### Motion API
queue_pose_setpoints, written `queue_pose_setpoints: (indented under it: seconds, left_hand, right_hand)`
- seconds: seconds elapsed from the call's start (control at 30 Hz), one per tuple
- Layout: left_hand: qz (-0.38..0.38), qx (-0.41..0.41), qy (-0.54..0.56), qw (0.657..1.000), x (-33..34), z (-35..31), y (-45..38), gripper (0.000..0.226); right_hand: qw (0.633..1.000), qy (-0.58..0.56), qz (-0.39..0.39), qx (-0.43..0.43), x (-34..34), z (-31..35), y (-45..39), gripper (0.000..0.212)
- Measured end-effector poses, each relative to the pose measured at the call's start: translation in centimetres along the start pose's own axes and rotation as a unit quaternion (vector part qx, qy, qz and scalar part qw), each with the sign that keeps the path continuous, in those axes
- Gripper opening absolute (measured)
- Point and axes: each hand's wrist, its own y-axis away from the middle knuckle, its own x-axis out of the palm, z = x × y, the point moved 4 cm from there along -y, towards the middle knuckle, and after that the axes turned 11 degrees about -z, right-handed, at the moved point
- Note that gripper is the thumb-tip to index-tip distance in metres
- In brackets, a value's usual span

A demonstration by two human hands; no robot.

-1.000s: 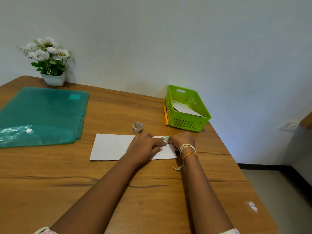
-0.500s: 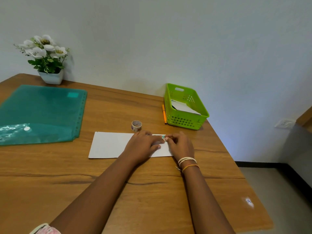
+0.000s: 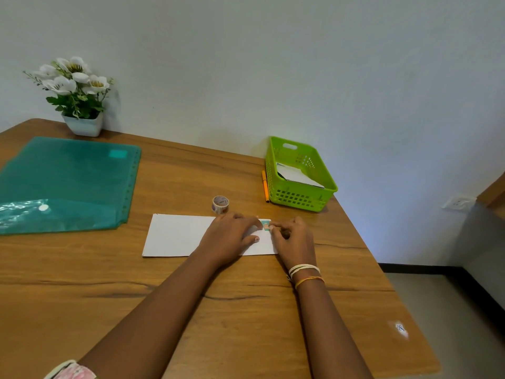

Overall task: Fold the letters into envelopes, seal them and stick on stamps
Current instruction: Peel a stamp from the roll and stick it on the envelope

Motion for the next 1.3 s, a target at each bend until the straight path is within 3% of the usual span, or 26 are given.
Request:
queue_pose_setpoints:
  seconds: [0.1,0.2,0.73,0.97,1.17,1.3]
  left_hand:
    - [0.007,0.036,-0.026,0.999,-0.1,-0.6,0.0,0.047]
    - [0.015,0.07,-0.048,0.996,0.3,-0.5,-0.2,0.044]
    - [0.021,0.046,-0.099,0.994,0.9,-0.3,0.0,0.048]
    - [0.012,-0.088,-0.141,0.986,1.6,-2.3,1.6,0.05]
    - [-0.044,-0.159,-0.103,0.981,0.5,-3.5,2.1,0.042]
    - [-0.058,-0.251,-0.066,0.964,-1.6,-2.8,2.5,0.042]
  right_hand:
    - [1.0,0.023,0.012,-0.01,0.5,0.0,0.0,0.021]
    - [0.999,0.004,-0.009,0.04,0.5,-0.2,0.0,0.017]
    - [0.998,0.019,-0.004,0.058,0.0,0.3,0.1,0.017]
    - [0.997,0.077,0.023,0.017,-0.9,2.0,3.1,0.033]
    - [0.991,0.131,0.022,-0.005,-2.1,2.3,5.9,0.04]
    - [0.988,0.146,0.044,0.004,-2.2,2.5,6.0,0.04]
